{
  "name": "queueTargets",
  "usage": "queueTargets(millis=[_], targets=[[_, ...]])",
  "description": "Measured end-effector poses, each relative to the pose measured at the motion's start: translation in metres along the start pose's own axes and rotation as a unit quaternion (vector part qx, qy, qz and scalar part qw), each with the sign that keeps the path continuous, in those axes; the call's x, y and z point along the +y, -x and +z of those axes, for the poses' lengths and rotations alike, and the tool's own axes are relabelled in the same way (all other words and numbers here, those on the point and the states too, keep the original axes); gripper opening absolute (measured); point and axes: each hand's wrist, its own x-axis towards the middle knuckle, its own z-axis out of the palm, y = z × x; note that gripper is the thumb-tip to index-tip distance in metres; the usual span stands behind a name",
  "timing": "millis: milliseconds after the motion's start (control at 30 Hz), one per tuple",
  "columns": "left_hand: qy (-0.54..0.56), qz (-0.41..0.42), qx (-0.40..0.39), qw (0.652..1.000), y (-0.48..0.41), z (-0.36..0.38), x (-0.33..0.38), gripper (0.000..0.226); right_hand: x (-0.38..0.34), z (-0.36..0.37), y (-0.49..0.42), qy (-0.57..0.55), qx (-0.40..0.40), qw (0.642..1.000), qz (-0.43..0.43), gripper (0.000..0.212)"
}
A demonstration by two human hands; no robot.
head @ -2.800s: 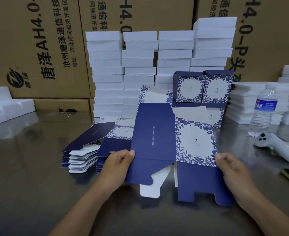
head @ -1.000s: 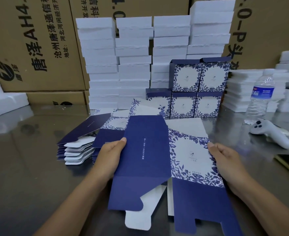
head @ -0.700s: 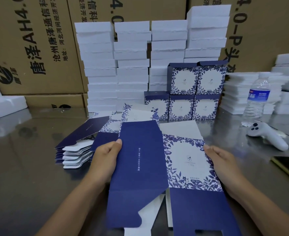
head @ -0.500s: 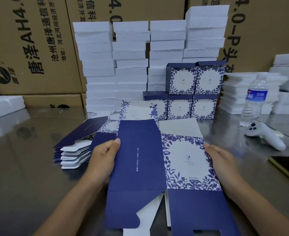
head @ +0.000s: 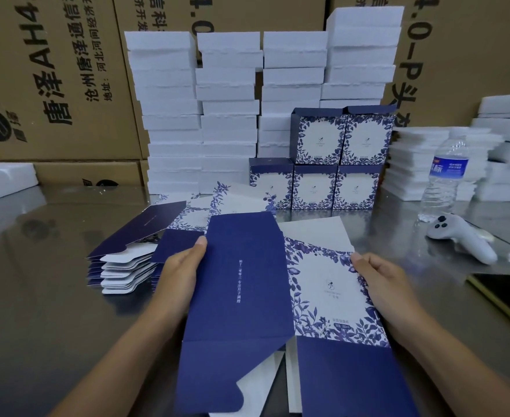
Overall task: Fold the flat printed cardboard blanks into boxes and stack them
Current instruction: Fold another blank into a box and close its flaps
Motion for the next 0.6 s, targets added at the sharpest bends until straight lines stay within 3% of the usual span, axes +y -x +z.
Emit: queueTargets(millis=[267, 600], targets=[[-0.006, -0.033, 0.002, 0.999, 0.0018, -0.0002, 0.0026, 0.04, -0.0023, 0.0018, 0.0025, 0.044, -0.024, 0.999, -0.003, 0.04], [-0.006, -0.062, -0.011, 0.998, 0.0037, -0.0002, 0.007, 0.037, -0.0051, 0.0032, 0.0026, 0.024, 0.011, 0.999, 0.034, 0.045]])
